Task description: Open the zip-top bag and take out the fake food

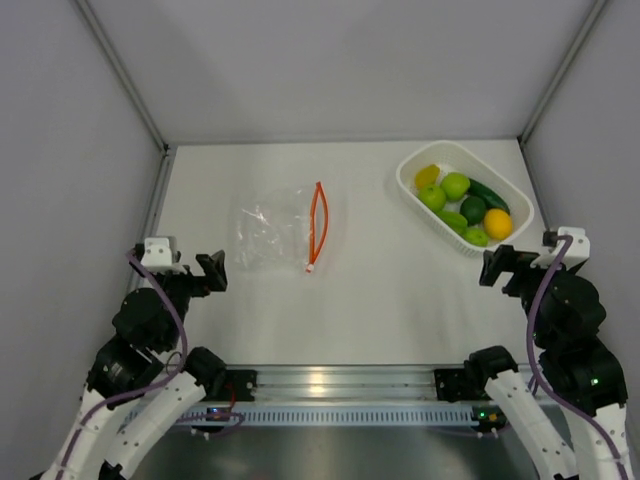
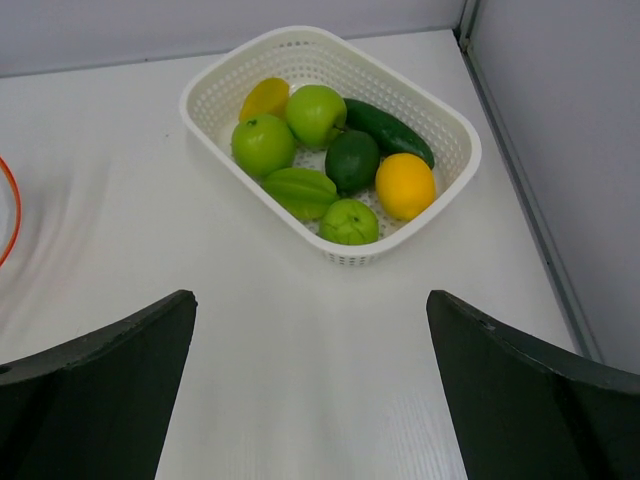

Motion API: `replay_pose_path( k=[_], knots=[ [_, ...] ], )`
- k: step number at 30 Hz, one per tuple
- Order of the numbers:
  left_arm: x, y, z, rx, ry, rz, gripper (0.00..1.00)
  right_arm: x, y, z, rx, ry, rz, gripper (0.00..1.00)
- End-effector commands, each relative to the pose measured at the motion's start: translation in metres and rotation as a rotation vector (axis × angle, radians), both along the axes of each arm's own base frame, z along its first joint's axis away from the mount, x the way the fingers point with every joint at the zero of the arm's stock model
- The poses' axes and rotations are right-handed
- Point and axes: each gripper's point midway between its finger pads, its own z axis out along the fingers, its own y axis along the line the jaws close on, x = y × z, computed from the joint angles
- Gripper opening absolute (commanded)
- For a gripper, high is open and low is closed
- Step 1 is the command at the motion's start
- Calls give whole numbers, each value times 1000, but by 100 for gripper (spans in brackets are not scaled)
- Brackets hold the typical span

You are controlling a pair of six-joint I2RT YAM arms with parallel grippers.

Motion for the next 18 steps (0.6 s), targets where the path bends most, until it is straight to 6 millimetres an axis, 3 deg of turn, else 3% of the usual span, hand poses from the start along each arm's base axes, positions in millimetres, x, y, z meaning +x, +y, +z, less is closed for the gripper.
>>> replay_pose_path(
  k=[1,10,18],
  knots=[
    [11,1,6,14,-28,16,99,8,2,14,29,-52,-7,99],
    [29,10,-9,-23,29,61,99,22,8,6,27,-30,1,100],
    [30,11,-12,-28,35,71,99,35,17,1,41,-6,22,100]
  ],
)
